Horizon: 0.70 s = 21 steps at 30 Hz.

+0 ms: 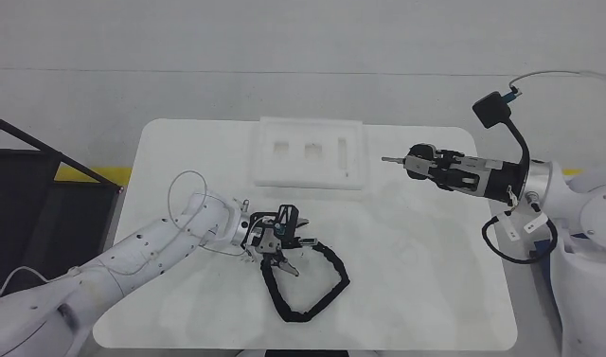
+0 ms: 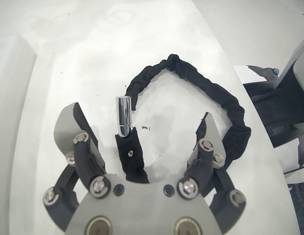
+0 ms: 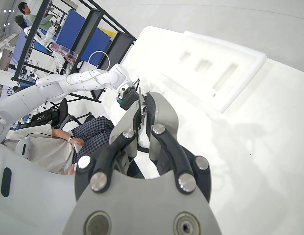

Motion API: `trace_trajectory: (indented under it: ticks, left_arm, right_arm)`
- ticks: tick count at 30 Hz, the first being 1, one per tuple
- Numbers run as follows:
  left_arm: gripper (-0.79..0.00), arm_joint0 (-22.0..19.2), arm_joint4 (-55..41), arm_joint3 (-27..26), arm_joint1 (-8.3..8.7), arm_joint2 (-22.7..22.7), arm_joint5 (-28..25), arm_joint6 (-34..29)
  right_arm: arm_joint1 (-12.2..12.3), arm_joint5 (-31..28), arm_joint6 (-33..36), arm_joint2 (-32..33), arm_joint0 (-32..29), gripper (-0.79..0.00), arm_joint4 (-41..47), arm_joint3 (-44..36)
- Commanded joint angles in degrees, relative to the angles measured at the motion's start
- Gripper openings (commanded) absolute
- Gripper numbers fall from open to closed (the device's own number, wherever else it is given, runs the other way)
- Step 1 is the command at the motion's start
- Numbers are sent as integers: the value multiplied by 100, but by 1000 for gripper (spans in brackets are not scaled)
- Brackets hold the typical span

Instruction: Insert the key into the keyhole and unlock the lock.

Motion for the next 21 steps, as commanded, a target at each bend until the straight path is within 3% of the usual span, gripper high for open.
trace_trajectory:
  ticks: [1, 3, 8, 16, 21]
  left_arm:
    - [-169, 0, 49, 123, -67, -25, -31, -4]
    - [-234, 4, 108, 229, -127, -47, -66, 4]
    - [-243, 32, 312, 420, -248, -119, -14, 67]
    - [-413, 102, 651, 558, -380, -233, 58, 188]
    - [-425, 135, 831, 559, -451, -295, 31, 248]
  right_arm:
    - [0, 0, 0, 0, 0, -785, 0, 0]
    - [0, 0, 0, 0, 0, -785, 0, 0]
    - [0, 0, 0, 0, 0, -785, 0, 0]
    - [0, 0, 0, 0, 0, -785, 0, 0]
    - [0, 0, 0, 0, 0, -785, 0, 0]
